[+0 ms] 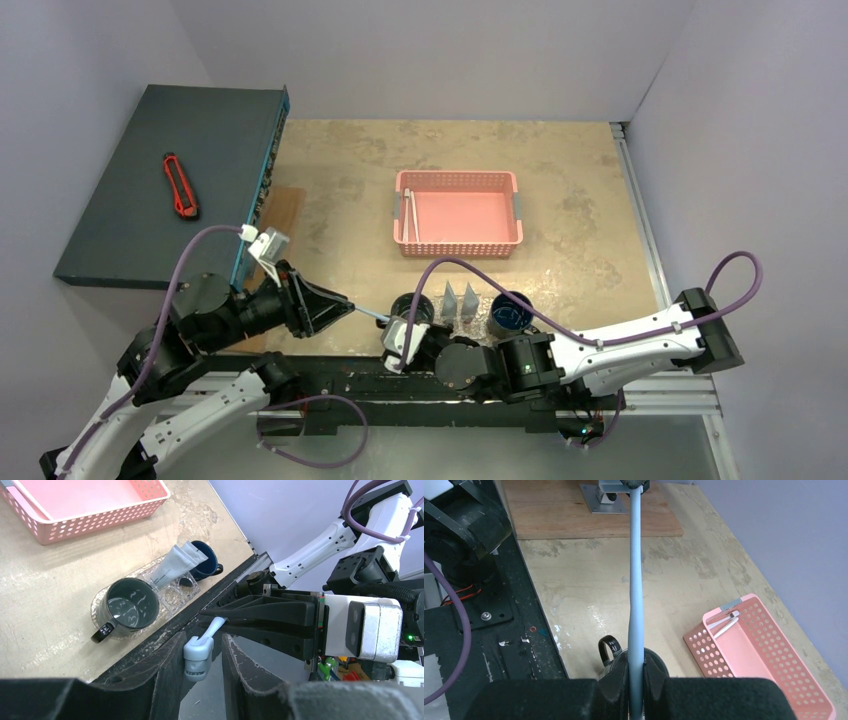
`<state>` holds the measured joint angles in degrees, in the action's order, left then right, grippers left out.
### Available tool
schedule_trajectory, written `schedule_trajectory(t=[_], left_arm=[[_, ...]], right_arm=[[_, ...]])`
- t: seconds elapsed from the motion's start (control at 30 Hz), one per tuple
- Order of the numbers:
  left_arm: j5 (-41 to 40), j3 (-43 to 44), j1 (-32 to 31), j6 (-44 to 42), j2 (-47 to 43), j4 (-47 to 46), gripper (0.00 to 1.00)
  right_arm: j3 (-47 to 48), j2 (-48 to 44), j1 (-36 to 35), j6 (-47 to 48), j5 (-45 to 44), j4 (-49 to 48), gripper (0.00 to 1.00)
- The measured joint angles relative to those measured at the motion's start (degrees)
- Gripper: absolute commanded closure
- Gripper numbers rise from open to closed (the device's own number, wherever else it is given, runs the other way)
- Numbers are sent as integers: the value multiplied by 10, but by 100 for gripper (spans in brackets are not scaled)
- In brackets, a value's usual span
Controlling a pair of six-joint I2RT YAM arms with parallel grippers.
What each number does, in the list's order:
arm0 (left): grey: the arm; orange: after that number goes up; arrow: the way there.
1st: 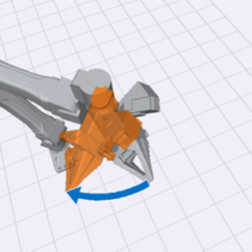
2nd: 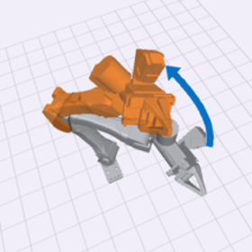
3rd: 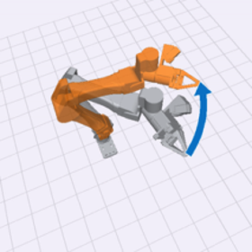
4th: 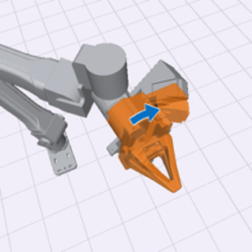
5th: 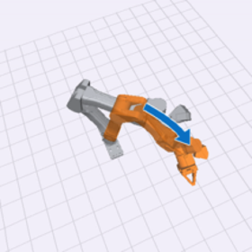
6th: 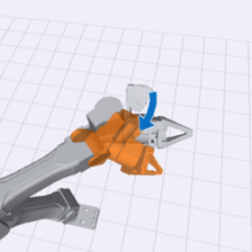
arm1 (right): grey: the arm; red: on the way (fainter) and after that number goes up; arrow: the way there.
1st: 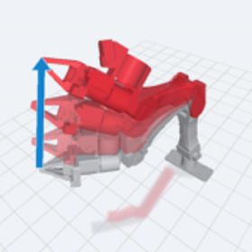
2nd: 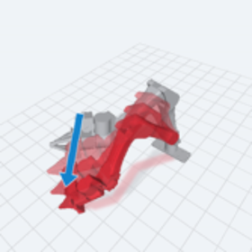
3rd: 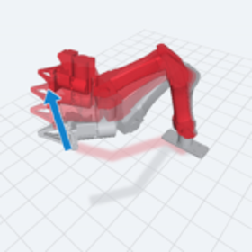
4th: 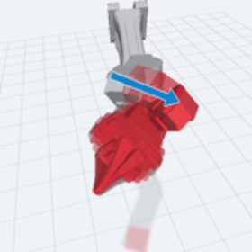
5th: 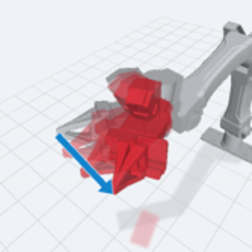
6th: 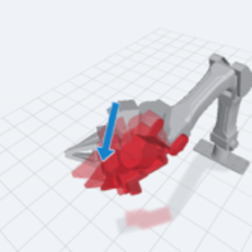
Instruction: Prepare toiletry sets of a toothbrush and toothpaste on the tray
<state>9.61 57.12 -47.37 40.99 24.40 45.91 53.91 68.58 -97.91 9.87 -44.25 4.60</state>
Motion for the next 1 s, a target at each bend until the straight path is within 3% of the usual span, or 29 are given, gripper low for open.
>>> schedule_trajectory(t=[0.2,0.5,0.7,1.0], left_arm=[[5,0,0,0,6,0,74],[18,0,0,3,9,-2,100],[24,0,0,0,12,-8,100],[24,0,0,-26,39,-9,100]], right_arm=[[0,-4,-1,0,-7,-3,100],[-6,-5,-3,-4,-14,-8,99],[-8,-16,-3,-10,-16,-5,67],[-8,-60,-3,-27,-17,19,43]])
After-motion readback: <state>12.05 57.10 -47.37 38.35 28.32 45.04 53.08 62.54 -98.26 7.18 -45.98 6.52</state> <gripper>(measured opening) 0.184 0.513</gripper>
